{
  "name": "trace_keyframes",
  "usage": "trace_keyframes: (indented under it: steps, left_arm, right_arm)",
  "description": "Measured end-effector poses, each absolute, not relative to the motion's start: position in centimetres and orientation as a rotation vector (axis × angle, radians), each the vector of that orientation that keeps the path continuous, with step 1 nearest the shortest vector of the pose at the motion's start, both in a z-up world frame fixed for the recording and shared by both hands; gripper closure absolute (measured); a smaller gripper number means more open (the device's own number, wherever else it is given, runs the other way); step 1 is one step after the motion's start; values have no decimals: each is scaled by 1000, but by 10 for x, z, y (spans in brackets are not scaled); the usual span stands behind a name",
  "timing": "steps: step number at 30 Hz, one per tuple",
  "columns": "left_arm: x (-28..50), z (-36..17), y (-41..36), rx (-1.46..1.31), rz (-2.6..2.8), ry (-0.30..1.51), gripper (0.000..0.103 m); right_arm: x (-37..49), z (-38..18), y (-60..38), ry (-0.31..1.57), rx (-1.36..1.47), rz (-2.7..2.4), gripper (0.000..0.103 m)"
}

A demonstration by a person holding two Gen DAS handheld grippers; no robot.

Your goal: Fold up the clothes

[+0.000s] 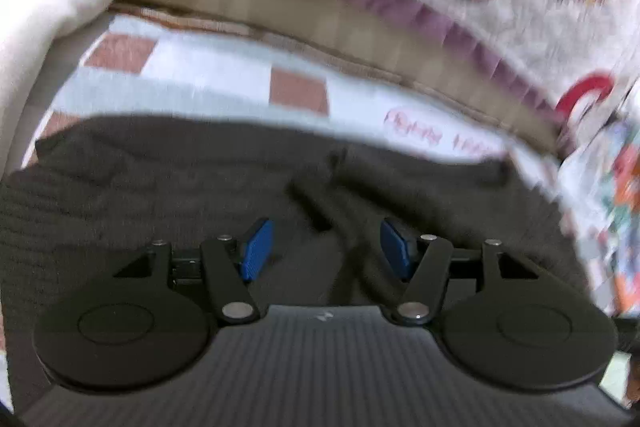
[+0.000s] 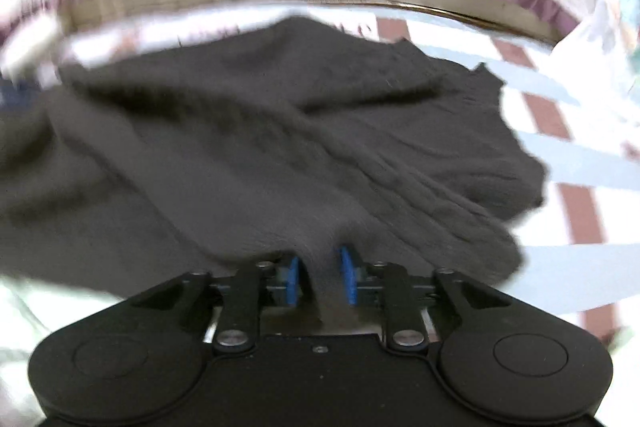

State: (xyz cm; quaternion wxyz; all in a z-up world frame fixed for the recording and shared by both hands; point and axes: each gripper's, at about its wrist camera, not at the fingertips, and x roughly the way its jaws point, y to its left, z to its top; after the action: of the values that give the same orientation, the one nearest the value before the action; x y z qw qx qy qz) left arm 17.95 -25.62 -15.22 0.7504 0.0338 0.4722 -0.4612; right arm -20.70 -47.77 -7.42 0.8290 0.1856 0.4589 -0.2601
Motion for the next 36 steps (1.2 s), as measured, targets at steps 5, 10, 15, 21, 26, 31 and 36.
trace_keyframes:
  steps: [5,10,15,21,26,31,36]
  left_arm:
    - [180,-168,-254,7,-1032,1116,44]
    - [184,-179,-256,-68,-1042,1156,40]
    - [191,-190,-266,-186,-1030,1164,37]
    - [198,-187,-294,-219,-1010,1136,87]
    - [186,-135,-274,-172,-1027,932,89]
    - [191,-137,-266,-121,-1000,945,89]
    - [193,-168,-274,26,-931,1059,87]
  right_arm:
    - [-181,-85,-479,962,404,-529,70]
    - [-167,-82,-497,934,478,-545,67]
    - [-160,-97,-501,1089,477,-577,58]
    - [-178,-96,-484,1118,419,-479,56]
    - [-201,-94,-461,1166,240,-476,60]
    - [-207,-83,-454,1191,131,-458,93]
    - [-205,-79,-449,1236,88,-454,92]
